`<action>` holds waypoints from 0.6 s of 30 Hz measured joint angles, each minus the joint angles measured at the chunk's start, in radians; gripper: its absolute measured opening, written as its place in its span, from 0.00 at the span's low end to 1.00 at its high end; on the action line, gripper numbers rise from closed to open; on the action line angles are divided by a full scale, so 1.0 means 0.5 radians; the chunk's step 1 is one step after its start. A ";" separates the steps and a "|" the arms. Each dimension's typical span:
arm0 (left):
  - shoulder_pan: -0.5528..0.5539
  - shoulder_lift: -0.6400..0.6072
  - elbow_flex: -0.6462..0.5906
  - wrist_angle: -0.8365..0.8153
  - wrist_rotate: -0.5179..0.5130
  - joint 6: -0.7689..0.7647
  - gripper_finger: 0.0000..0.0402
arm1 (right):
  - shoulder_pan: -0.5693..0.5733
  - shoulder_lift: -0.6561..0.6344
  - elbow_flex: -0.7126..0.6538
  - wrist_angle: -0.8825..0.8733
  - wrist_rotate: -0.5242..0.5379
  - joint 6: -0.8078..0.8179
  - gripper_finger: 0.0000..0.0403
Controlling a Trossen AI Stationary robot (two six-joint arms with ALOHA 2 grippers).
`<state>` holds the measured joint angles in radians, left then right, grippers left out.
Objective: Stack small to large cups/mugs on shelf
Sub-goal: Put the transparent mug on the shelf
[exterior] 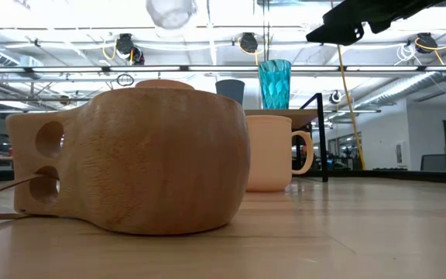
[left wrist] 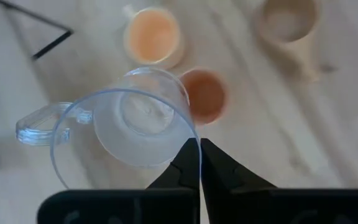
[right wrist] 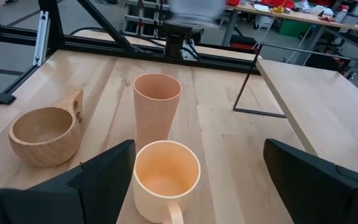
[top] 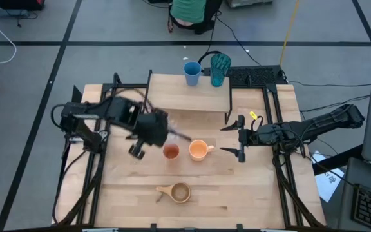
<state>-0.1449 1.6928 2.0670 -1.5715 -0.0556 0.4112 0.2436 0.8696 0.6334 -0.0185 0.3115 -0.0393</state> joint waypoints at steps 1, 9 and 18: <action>0.063 0.000 0.000 0.000 -0.014 0.071 0.00 | 0.000 0.000 0.000 0.000 0.000 0.000 0.86; 0.589 0.001 0.000 0.001 -0.218 0.514 0.00 | 0.000 0.000 0.000 -0.001 0.000 0.000 0.86; 1.189 0.094 0.007 0.203 -0.270 0.851 0.00 | 0.000 0.000 0.000 -0.001 0.000 -0.005 0.86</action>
<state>0.4498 1.7399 2.0707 -1.4699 -0.1905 0.8365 0.2436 0.8696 0.6334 -0.0189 0.3115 -0.0418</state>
